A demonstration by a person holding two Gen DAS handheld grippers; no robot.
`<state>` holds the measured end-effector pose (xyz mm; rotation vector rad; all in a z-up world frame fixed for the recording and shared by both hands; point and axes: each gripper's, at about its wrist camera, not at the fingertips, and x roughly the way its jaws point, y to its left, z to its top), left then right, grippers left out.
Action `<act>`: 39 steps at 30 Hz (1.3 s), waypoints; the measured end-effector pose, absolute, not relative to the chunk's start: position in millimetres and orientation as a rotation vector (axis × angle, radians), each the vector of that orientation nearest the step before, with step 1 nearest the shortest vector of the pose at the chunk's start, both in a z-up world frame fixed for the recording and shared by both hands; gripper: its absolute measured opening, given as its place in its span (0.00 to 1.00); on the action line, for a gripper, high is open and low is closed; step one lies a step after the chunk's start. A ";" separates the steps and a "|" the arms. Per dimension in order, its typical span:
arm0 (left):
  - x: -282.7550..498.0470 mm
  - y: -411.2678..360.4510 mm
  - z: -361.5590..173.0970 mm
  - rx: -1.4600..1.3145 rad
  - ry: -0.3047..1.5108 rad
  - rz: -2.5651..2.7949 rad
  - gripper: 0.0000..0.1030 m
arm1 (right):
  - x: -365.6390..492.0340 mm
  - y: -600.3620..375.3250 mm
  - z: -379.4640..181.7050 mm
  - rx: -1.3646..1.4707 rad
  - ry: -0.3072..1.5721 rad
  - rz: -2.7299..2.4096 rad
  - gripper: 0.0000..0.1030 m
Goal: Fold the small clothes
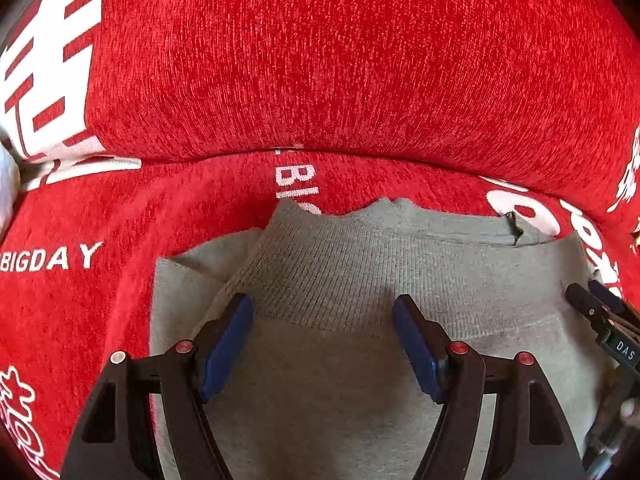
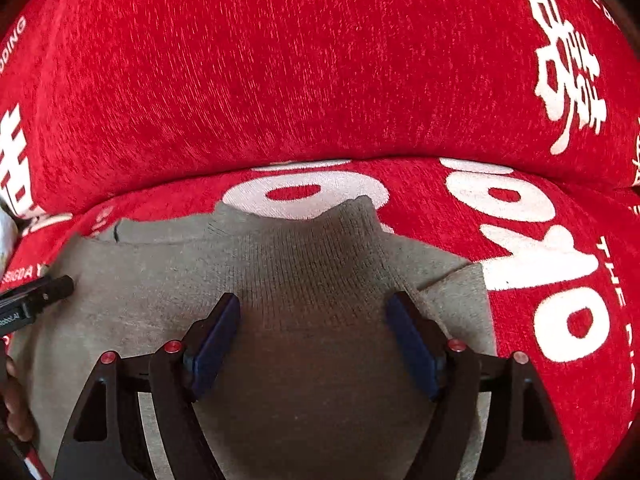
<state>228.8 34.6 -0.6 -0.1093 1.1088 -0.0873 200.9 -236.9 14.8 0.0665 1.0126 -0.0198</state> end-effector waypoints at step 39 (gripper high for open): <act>-23.6 132.6 5.6 -0.498 0.995 -0.133 0.72 | -20.8 -205.5 37.9 0.035 0.901 0.049 0.85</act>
